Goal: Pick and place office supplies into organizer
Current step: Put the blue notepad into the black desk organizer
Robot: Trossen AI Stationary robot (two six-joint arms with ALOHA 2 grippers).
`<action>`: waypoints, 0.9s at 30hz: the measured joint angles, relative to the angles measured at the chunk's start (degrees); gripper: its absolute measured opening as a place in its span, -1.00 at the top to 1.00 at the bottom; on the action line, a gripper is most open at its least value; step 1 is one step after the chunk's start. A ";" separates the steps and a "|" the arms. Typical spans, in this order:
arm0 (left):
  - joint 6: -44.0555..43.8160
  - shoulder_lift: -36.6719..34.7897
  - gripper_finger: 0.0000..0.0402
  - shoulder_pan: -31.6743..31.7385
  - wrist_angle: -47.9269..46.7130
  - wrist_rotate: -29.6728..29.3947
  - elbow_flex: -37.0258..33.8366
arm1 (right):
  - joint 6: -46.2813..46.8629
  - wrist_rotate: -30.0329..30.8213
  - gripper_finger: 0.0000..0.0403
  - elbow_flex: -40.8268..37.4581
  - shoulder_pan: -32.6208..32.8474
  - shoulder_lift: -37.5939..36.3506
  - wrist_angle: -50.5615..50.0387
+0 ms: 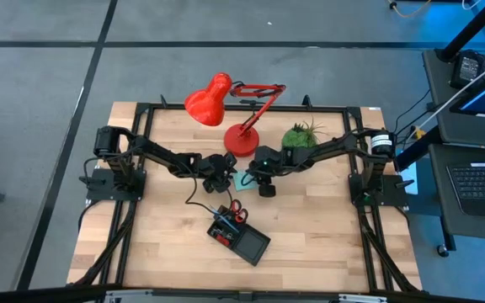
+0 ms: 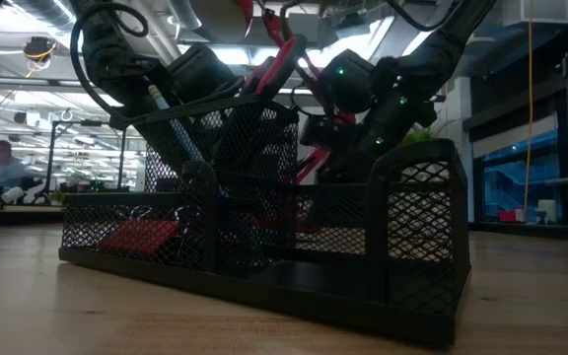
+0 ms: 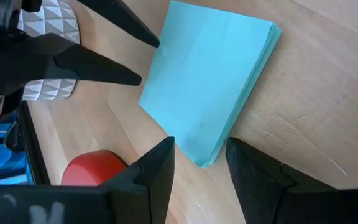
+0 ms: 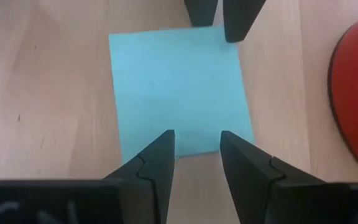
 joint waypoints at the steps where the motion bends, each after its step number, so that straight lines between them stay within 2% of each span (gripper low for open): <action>1: 0.00 0.00 0.26 0.00 0.00 -0.02 0.00 | -0.01 0.00 0.34 0.00 0.00 0.00 -0.25; 8: 0.28 0.01 0.26 0.02 0.52 -0.08 -0.05 | -0.07 -0.33 0.34 0.10 0.00 2.05 0.54; 13: 5.91 0.04 0.26 0.14 1.34 0.24 -0.09 | -0.01 -0.71 0.34 0.15 0.00 3.25 1.60; 27: 8.09 0.12 0.26 3.10 2.61 7.05 -0.12 | -1.35 -0.71 0.34 0.04 0.00 3.63 4.74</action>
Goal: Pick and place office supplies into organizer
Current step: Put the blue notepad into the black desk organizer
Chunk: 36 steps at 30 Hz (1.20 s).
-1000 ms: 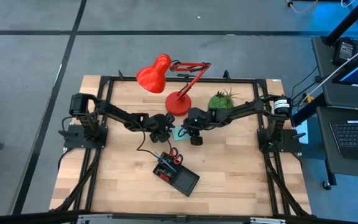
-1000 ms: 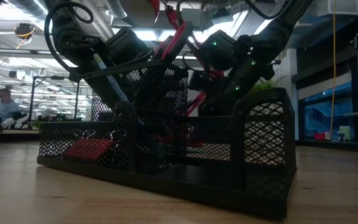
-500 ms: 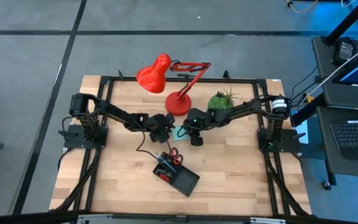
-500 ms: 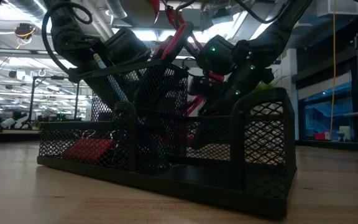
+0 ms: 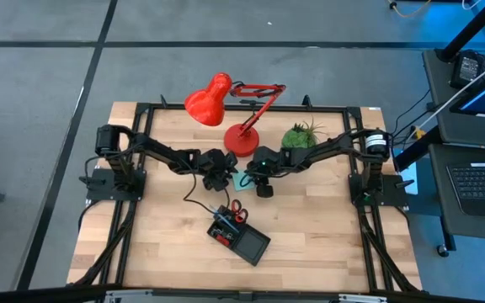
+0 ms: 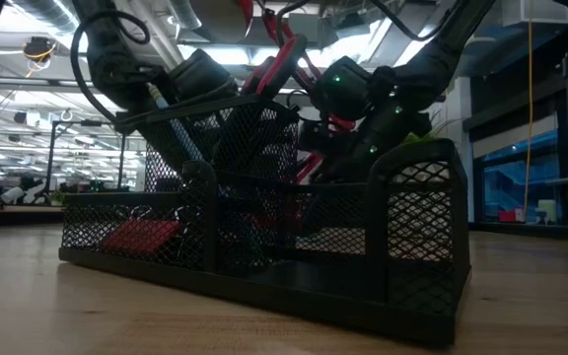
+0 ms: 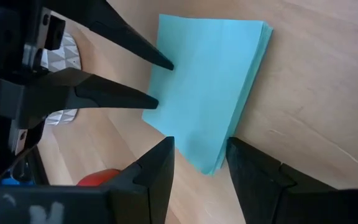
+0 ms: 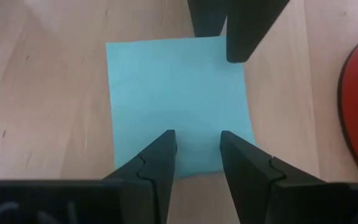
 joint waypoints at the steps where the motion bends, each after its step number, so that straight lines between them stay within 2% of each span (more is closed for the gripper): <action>1: 0.00 0.03 0.26 0.08 0.79 0.08 -0.05 | -0.06 0.02 0.34 0.00 0.00 0.02 0.27; 11: -0.70 0.06 0.26 0.24 3.02 0.08 0.03 | -0.10 0.07 0.34 -0.02 0.00 0.09 0.71; 17: -4.89 0.37 0.27 0.26 7.67 2.40 -0.13 | 0.06 0.07 0.34 -0.04 0.00 0.09 0.66; 29: -5.14 0.14 0.62 -0.58 6.01 0.35 0.04 | 0.10 0.09 0.34 -0.04 -0.02 0.09 0.36; 36: -5.04 0.14 0.60 -2.41 6.75 -2.85 0.01 | 0.73 0.09 0.34 -0.15 -0.04 0.13 1.50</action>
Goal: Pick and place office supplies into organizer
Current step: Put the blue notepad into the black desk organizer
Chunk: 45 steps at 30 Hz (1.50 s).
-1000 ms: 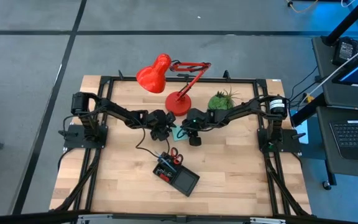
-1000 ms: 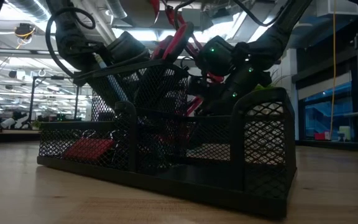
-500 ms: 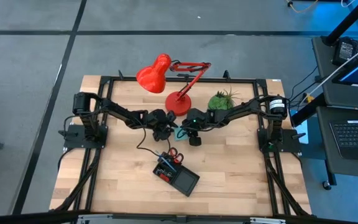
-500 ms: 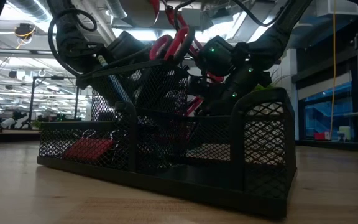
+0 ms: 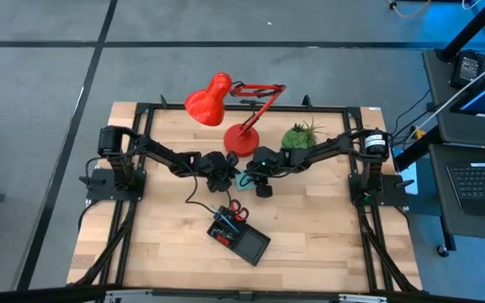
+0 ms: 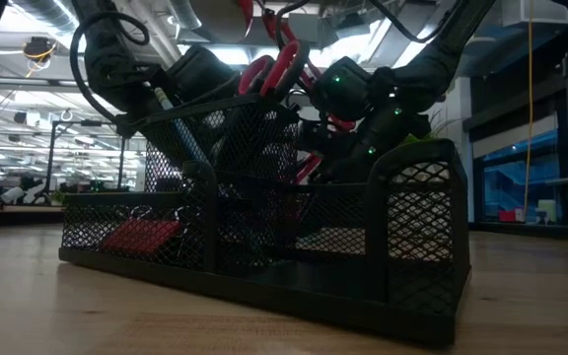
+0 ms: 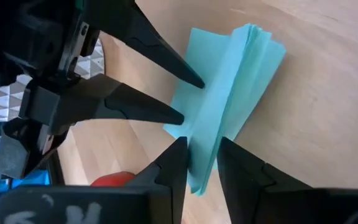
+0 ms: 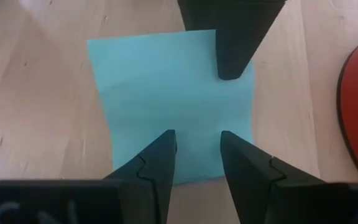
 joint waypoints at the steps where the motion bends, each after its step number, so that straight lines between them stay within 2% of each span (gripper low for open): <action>1: -0.35 0.00 0.58 -0.22 0.16 -0.35 0.00 | 0.39 0.00 0.34 0.00 0.00 0.02 0.35; 10: -6.50 -0.07 0.47 -1.94 6.56 -1.64 0.04 | 1.02 0.13 0.34 0.00 0.00 0.07 0.83; 18: -6.61 -0.07 0.47 -3.80 2.42 -2.09 0.04 | 1.23 0.13 0.34 0.00 0.00 0.07 0.94; 27: -6.59 -0.09 0.48 -3.69 2.30 -3.14 0.07 | 1.37 0.11 0.34 0.00 0.00 0.07 1.02; 31: -6.59 -0.09 0.57 -3.69 1.77 -3.17 0.07 | 1.35 0.11 0.34 0.02 -0.01 0.07 1.03; 42: -3.99 -0.13 0.95 -3.69 -0.67 -3.27 0.11 | 1.35 0.09 0.34 0.02 -0.01 0.02 1.04; 45: -3.96 -0.15 0.98 -3.69 -0.67 -3.43 0.11 | 1.24 0.09 0.34 0.02 -0.02 0.02 1.04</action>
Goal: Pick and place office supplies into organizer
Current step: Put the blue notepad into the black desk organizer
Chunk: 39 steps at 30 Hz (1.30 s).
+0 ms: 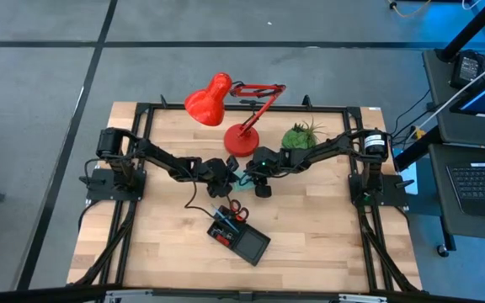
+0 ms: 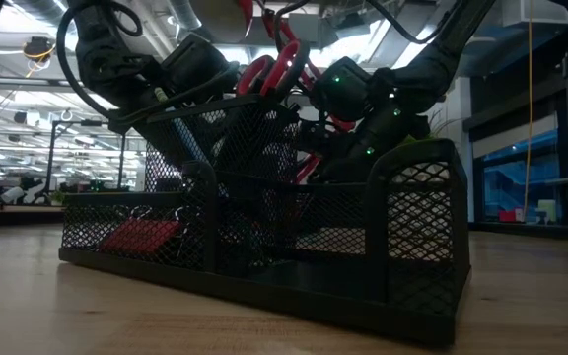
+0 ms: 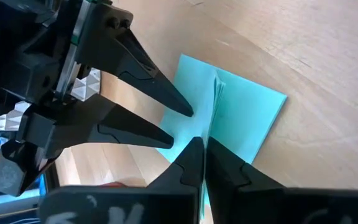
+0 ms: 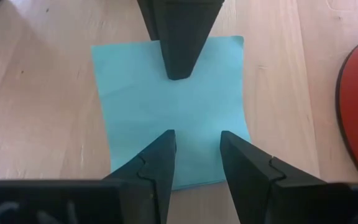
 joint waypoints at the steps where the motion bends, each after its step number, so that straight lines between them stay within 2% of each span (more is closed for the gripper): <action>1: 0.00 0.00 0.98 0.00 0.00 0.00 0.00 | -0.18 0.00 0.34 0.00 0.00 -0.01 0.07; 11: -0.02 -0.02 0.98 0.00 -0.49 0.00 0.00 | -0.45 0.09 0.34 0.00 0.01 -0.64 3.97; 18: -0.04 -0.07 0.98 -0.03 -1.70 -0.58 0.13 | -0.36 0.11 0.34 0.00 0.02 -6.81 -2.34; 22: -0.07 -0.15 0.99 0.07 -1.73 -4.92 0.11 | -0.17 0.13 0.34 0.00 0.02 -9.93 -7.80; 27: -0.23 -0.38 0.99 -0.46 -1.68 -14.03 -0.03 | 3.03 0.15 0.34 0.00 0.02 -11.15 -13.90; 33: -4.65 -3.21 0.99 -0.52 -2.37 -15.94 -0.09 | 7.01 0.17 0.34 0.00 0.02 -11.19 -18.25; 39: -6.10 -9.47 0.99 -0.52 -7.24 -20.50 -0.04 | 8.69 0.20 0.34 0.00 0.21 -11.29 -18.60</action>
